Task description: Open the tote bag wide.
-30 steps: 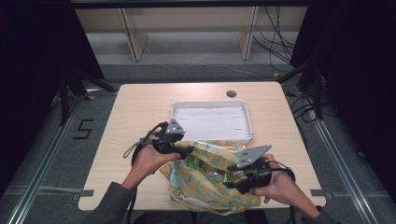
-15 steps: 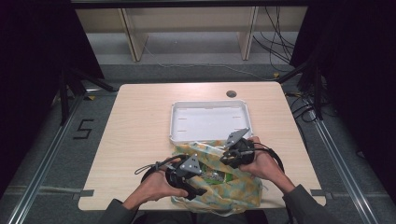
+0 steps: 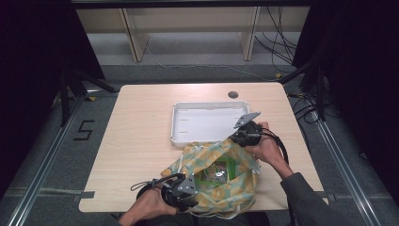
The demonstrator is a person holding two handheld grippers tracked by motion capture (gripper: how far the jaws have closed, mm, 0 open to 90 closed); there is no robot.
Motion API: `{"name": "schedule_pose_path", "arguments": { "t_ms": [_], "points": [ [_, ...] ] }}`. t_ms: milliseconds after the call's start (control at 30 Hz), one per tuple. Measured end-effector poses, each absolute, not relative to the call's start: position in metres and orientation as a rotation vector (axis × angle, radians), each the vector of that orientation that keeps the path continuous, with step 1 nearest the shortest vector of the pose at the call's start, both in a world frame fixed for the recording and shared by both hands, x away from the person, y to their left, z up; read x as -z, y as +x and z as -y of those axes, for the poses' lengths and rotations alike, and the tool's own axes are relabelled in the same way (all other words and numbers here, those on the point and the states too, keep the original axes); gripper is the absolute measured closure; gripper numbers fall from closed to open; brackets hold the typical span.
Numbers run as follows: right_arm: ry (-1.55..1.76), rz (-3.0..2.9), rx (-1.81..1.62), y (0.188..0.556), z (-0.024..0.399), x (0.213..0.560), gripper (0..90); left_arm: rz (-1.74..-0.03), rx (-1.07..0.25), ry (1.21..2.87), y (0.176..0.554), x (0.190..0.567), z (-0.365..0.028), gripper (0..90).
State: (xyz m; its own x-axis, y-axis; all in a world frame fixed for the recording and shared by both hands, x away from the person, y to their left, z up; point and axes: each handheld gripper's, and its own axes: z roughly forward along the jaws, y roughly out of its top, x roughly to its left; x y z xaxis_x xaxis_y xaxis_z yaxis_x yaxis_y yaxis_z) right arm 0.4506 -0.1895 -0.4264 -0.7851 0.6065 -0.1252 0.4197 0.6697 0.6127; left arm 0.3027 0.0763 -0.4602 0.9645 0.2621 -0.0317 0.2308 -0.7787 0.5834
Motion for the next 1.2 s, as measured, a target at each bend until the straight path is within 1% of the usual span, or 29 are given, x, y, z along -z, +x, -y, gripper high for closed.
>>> {"name": "schedule_pose_path", "arguments": {
  "t_ms": [33,67,100,133,167,200,267,300,333,367,500,567,600,633,667,700,733,767,867,900,933,1033,1133,1200],
  "points": [
    [0.814,-2.567,-0.826,0.451,0.190,0.426,79.6,-0.366,-0.070,2.467,0.303,0.457,-0.076,65.1],
    [0.815,-2.578,-0.853,0.448,0.188,0.424,77.1,-0.383,-0.086,2.445,0.302,0.454,-0.076,62.8],
    [0.796,-2.568,-0.885,0.444,0.188,0.420,73.0,-0.392,-0.117,2.417,0.301,0.448,-0.075,59.1],
    [0.777,-2.576,-0.959,0.436,0.189,0.410,65.6,-0.425,-0.133,2.382,0.300,0.446,-0.074,51.7],
    [0.777,-2.576,-0.959,0.436,0.189,0.410,65.6,-0.391,-0.147,2.403,0.303,0.438,-0.077,51.7],
    [0.758,-2.577,-0.989,0.431,0.189,0.405,64.2,-0.447,-0.138,2.331,0.300,0.436,-0.076,51.4],
    [0.718,-2.597,-1.052,0.421,0.190,0.396,61.4,-0.470,-0.169,2.283,0.299,0.429,-0.076,49.3],
    [0.699,-2.639,-1.093,0.408,0.187,0.393,58.0,-0.502,-0.171,2.244,0.299,0.423,-0.076,48.4],
    [0.699,-2.639,-1.093,0.408,0.187,0.393,58.0,-0.502,-0.171,2.244,0.299,0.423,-0.076,48.1],
    [0.665,-2.703,-1.095,0.396,0.184,0.393,56.6,-0.529,-0.180,2.214,0.299,0.421,-0.075,47.9],
    [0.607,-2.754,-1.076,0.386,0.178,0.400,54.9,-0.568,-0.192,2.203,0.299,0.420,-0.073,52.2],
    [0.541,-2.816,-1.040,0.384,0.174,0.407,53.5,-0.532,-0.201,2.234,0.301,0.423,-0.073,56.5],
    [0.527,-2.852,-0.998,0.384,0.168,0.416,52.2,-0.556,-0.195,2.230,0.301,0.425,-0.071,59.9],
    [0.527,-2.852,-0.998,0.384,0.168,0.416,52.2,-0.579,-0.190,2.215,0.300,0.428,-0.068,59.9],
    [0.530,-2.863,-0.972,0.385,0.166,0.420,51.3,-0.547,-0.209,2.244,0.302,0.430,-0.067,62.5],
    [0.517,-2.877,-0.960,0.388,0.163,0.427,49.7,-0.575,-0.209,2.246,0.301,0.432,-0.064,66.8],
    [0.541,-2.892,-0.946,0.391,0.162,0.431,49.6,-0.552,-0.230,2.262,0.303,0.434,-0.063,69.8],
    [0.535,-2.916,-0.918,0.396,0.158,0.438,48.3,-0.563,-0.232,2.265,0.304,0.441,-0.058,76.7],
    [0.532,-2.937,-0.882,0.401,0.155,0.444,47.2,-0.573,-0.235,2.278,0.305,0.447,-0.055,84.1],
    [0.552,-2.948,-0.874,0.402,0.153,0.446,46.9,-0.571,-0.235,2.297,0.307,0.449,-0.053,84.1],
    [0.532,-2.948,-0.863,0.407,0.152,0.449,46.6,-0.570,-0.233,2.309,0.309,0.452,-0.052,86.5],
    [0.581,-2.965,-0.828,0.414,0.149,0.454,46.0,-0.578,-0.239,2.335,0.313,0.459,-0.049,88.9],
    [0.603,-2.950,-0.816,0.427,0.147,0.459,45.1,-0.585,-0.233,2.362,0.317,0.467,-0.044,89.0],
    [0.601,-2.948,-0.812,0.430,0.147,0.461,45.1,-0.584,-0.231,2.372,0.318,0.468,-0.044,89.0]
  ]
}}
